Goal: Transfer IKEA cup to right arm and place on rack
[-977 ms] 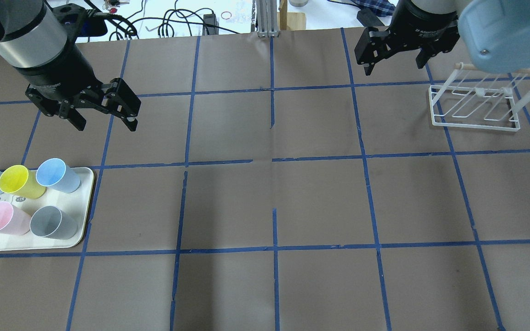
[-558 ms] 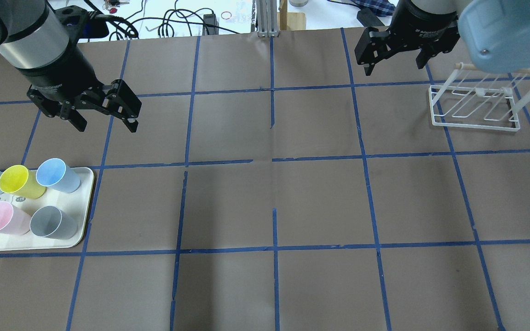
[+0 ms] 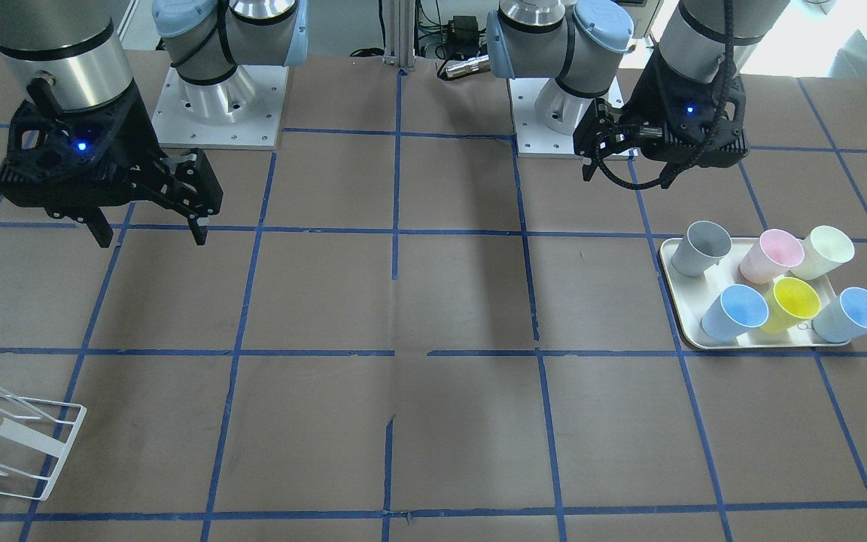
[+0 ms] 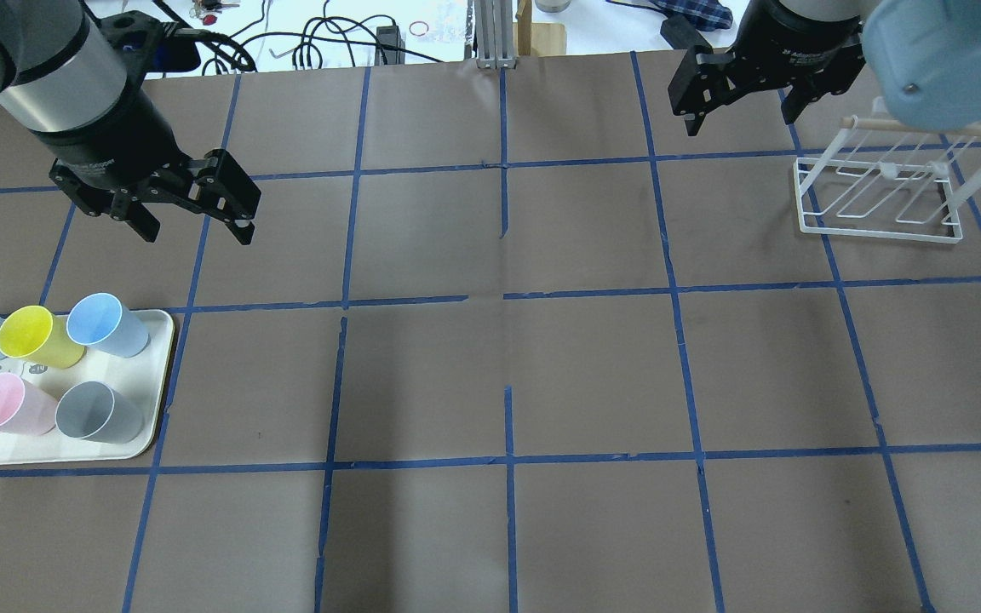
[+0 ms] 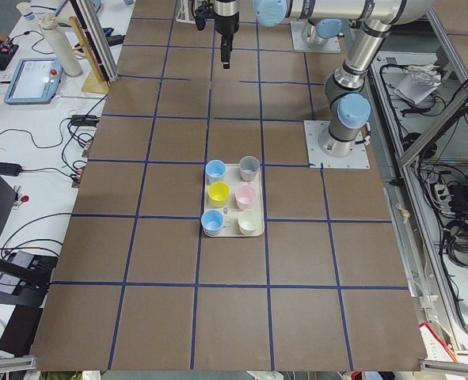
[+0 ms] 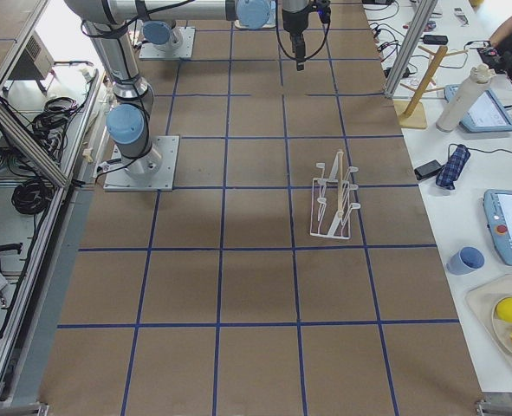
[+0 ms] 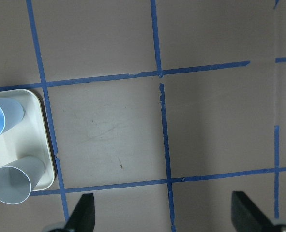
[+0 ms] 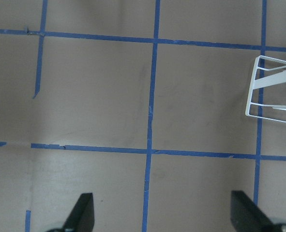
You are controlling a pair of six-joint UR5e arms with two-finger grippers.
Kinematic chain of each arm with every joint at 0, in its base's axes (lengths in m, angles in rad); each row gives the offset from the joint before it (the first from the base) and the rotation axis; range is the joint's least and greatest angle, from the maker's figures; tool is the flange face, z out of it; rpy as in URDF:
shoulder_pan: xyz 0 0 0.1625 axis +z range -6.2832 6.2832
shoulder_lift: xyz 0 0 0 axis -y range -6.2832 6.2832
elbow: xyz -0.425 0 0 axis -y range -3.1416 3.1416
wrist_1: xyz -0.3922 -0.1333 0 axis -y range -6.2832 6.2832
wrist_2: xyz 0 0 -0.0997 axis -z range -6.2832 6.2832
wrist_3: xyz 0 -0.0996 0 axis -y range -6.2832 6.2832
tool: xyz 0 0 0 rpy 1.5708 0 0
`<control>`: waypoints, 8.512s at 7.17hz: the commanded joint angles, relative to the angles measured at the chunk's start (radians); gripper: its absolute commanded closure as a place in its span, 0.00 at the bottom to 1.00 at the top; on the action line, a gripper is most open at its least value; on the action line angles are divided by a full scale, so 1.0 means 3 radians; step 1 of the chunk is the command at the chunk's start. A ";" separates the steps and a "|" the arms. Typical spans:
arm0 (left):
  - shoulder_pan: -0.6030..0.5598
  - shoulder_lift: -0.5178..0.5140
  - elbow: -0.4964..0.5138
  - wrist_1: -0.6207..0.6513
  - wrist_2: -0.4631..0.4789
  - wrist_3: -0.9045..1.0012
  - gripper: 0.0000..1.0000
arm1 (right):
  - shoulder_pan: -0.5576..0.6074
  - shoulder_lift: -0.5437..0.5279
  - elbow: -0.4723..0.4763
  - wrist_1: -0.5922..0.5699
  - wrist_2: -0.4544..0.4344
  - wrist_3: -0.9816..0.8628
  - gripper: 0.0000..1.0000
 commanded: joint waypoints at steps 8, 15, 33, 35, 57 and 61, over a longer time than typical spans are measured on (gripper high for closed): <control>0.1099 -0.0263 -0.0016 0.0145 -0.0002 0.1483 0.00 | -0.1592 -0.0155 -0.0038 0.0631 0.0039 0.0005 0.00; 0.1832 -0.0938 -0.0594 0.1613 -0.0002 0.3281 0.00 | -0.2508 0.0100 0.0007 0.1773 0.1872 -0.0464 0.00; 0.1684 -0.1196 -0.0197 0.0967 -0.0374 0.2803 1.00 | -0.0776 -0.0002 0.0044 0.3157 0.4682 -0.1621 0.00; 0.1465 -0.0986 0.0086 0.0200 -0.0807 0.1757 1.00 | -0.0673 0.0004 0.0023 0.3157 0.4748 -0.1611 0.00; 0.0068 -0.0320 -0.0169 -0.2437 -0.5335 0.0335 1.00 | -0.0417 0.0024 0.0048 0.3189 0.5065 -0.1514 0.00; 0.0058 -0.0320 -0.0230 -0.2437 -0.5346 0.0397 1.00 | -0.0417 0.0034 0.0038 0.3198 0.5071 -0.1509 0.00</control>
